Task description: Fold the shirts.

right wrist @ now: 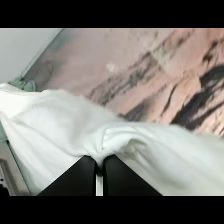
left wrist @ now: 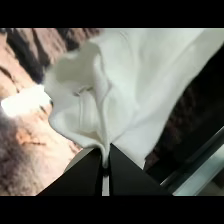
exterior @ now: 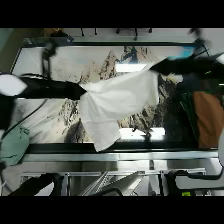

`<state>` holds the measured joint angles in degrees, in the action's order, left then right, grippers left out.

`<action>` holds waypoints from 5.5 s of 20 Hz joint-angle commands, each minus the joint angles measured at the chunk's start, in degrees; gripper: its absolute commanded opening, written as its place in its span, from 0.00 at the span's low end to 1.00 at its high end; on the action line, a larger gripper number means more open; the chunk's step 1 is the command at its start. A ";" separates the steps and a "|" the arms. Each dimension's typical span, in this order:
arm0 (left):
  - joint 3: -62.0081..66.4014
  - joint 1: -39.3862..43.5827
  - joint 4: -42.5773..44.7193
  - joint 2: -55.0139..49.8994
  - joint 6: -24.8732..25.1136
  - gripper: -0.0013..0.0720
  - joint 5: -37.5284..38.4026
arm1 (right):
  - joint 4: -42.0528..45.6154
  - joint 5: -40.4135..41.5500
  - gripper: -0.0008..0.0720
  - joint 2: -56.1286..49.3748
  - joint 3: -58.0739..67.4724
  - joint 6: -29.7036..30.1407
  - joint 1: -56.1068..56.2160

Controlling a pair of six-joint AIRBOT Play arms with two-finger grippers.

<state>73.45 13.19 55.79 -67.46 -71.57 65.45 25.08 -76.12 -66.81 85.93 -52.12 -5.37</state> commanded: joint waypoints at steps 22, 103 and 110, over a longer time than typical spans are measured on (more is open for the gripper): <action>-15.91 -11.06 -2.01 -23.04 -2.43 0.97 1.79 | 8.76 5.40 0.74 -2.84 -11.45 0.87 -4.90; -4.55 -21.03 -5.90 3.69 10.73 0.04 -6.10 | -15.63 20.74 0.03 21.03 -36.79 10.97 -14.84; 9.73 -17.33 -9.68 -32.15 8.11 0.96 -7.37 | -21.62 34.45 0.07 -6.10 -38.14 20.09 -6.86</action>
<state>75.85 -4.86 48.69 -87.15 -62.28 54.81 6.85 -44.49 -63.68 46.70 -35.77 -14.06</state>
